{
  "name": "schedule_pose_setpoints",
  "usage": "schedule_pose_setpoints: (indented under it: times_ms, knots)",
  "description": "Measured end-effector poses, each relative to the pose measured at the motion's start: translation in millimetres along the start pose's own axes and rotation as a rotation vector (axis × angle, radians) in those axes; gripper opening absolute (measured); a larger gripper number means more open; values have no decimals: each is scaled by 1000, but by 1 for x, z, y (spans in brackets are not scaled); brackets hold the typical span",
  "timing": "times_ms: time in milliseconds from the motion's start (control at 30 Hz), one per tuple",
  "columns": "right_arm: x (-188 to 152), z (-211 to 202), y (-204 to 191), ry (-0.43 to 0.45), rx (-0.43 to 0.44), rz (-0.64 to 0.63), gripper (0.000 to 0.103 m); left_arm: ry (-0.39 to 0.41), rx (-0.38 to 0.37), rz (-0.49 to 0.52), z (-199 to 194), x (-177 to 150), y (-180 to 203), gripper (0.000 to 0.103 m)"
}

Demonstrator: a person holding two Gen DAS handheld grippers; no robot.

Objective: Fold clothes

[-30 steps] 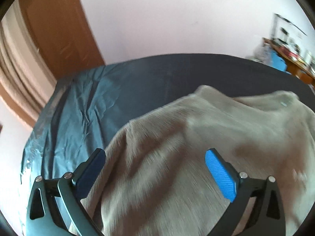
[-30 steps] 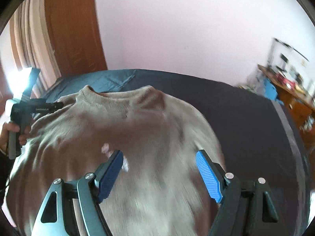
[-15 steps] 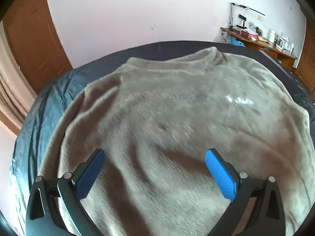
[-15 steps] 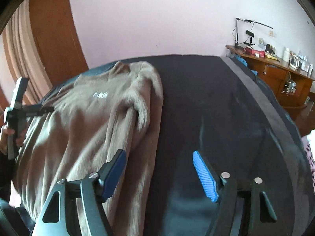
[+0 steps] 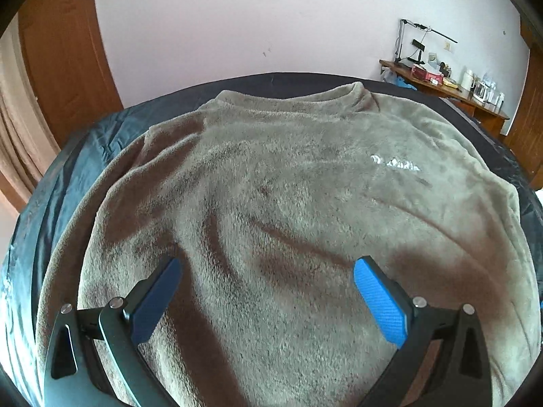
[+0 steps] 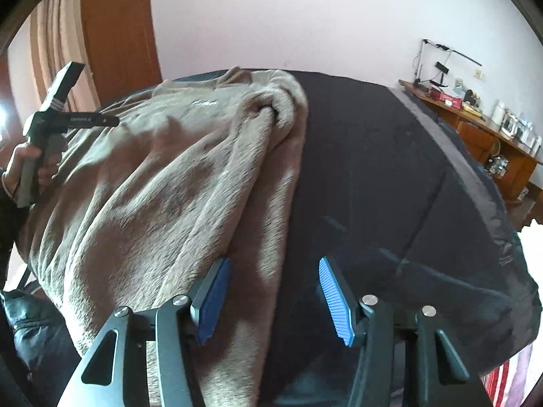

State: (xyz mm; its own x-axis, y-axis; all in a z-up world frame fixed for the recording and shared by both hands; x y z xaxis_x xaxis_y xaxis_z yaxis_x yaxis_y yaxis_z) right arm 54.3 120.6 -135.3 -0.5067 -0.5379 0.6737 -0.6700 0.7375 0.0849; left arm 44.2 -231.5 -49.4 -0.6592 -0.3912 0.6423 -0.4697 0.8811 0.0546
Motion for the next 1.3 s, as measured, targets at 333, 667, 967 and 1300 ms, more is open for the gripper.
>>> schedule_pose_setpoints:
  times_ms: [333, 667, 967, 1300]
  knots:
    - [3, -3, -14, 37, 27, 25, 16, -70, -7, -70, 25, -11, -18, 102]
    - [35, -62, 34, 215, -167, 136, 5, -71, -13, -78, 25, -13, -19, 102]
    - [0, -34, 26, 88, 3, 174, 6, -72, -30, -97, 23, -13, -23, 102]
    - [-27, -21, 19, 33, 33, 188, 60, -75, -29, -102, 24, -14, -24, 102]
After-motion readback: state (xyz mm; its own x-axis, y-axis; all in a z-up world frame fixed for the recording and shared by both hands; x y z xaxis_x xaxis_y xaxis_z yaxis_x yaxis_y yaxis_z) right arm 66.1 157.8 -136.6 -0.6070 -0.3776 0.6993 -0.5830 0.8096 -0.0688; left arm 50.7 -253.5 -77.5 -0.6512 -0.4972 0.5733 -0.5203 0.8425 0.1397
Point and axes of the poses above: each gripper's, at about its wrist camera, not at the fingertips, and z roughly the way its jaws point, y to its right, x to its top, the point moved 5 cm from there along z, roughly the way its jaws point, and after that the axes turned 8 degrees about -z, right-handed, at the moved point
